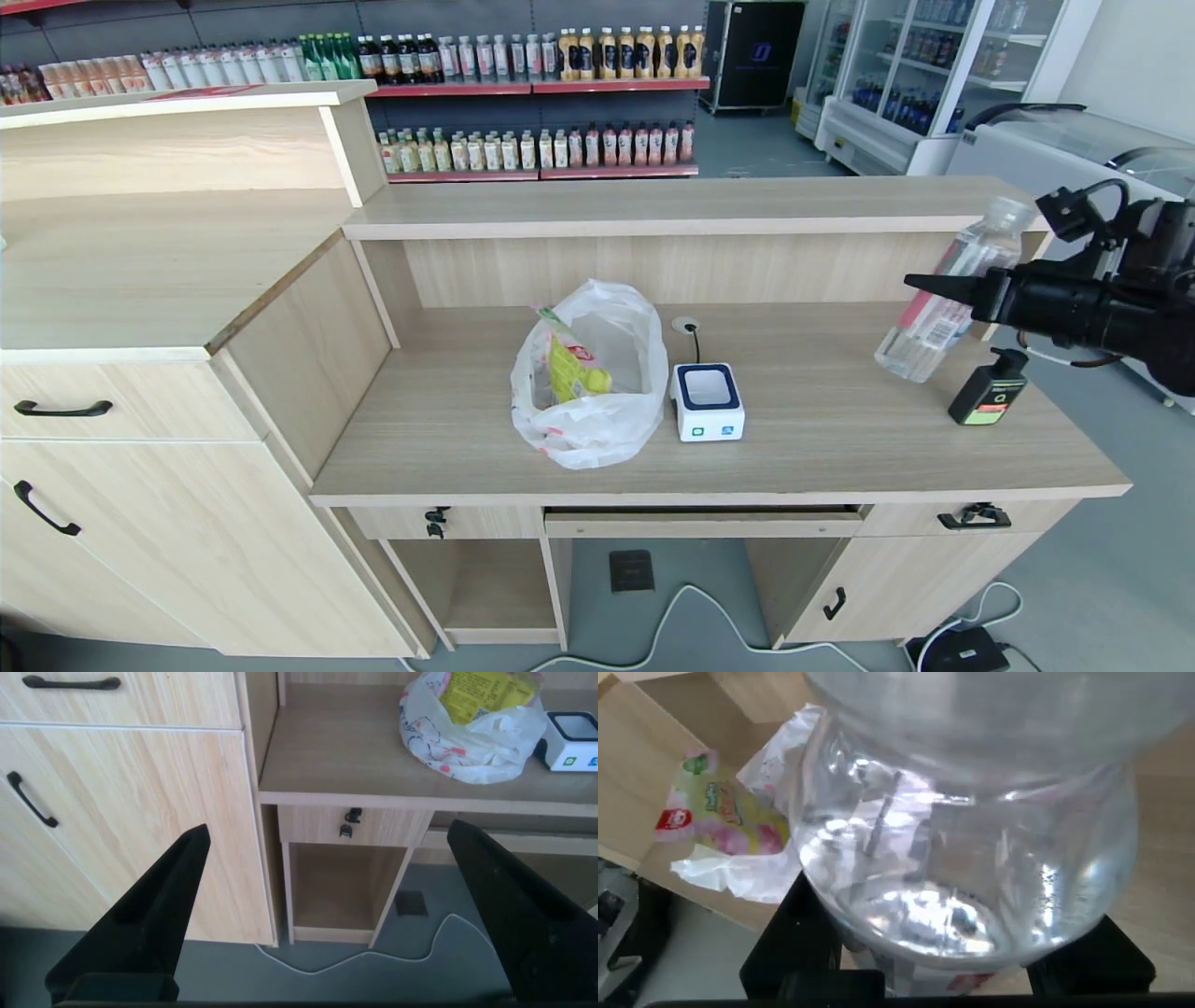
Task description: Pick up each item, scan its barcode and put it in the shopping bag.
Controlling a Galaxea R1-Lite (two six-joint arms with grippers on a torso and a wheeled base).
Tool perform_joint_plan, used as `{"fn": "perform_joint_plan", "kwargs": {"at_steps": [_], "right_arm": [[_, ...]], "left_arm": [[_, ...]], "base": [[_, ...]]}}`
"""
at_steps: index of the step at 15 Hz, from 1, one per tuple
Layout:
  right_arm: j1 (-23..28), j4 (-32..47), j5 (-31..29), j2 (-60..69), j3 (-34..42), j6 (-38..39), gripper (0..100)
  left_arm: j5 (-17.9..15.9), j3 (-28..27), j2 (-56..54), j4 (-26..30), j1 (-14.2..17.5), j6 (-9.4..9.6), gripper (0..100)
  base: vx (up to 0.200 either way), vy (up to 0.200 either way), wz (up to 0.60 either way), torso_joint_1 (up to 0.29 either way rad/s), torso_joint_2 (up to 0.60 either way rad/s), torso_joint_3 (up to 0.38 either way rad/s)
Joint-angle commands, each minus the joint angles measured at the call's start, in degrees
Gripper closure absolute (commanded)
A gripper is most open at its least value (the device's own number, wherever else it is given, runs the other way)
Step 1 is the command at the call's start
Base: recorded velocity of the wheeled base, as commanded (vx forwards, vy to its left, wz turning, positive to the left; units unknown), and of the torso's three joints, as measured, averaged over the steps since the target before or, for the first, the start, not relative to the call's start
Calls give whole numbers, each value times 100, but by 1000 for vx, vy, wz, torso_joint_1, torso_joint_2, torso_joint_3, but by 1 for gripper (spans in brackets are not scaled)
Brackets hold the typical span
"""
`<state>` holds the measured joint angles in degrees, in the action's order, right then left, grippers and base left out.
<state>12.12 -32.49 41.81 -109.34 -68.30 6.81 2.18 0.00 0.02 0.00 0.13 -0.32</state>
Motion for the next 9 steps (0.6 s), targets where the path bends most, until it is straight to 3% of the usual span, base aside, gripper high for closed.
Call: {"fn": "perform_joint_plan", "kwargs": {"at_steps": [1,5,9], "right_arm": [[-43,920,679,1907,757,171,100],[-649,1843,1013,3384,1346,285,100],[-1537,1878,969,4043,1478,1059,100]], "left_arm": [[2,0,-2,0,4,-3,0],[2,0,-2,0,4,-3,0],[2,0,-2,0,4,-3,0]], "base": [[0,0,0,0,0,0],[0,0,0,0,0,0],[0,0,0,0,0,0]]}}
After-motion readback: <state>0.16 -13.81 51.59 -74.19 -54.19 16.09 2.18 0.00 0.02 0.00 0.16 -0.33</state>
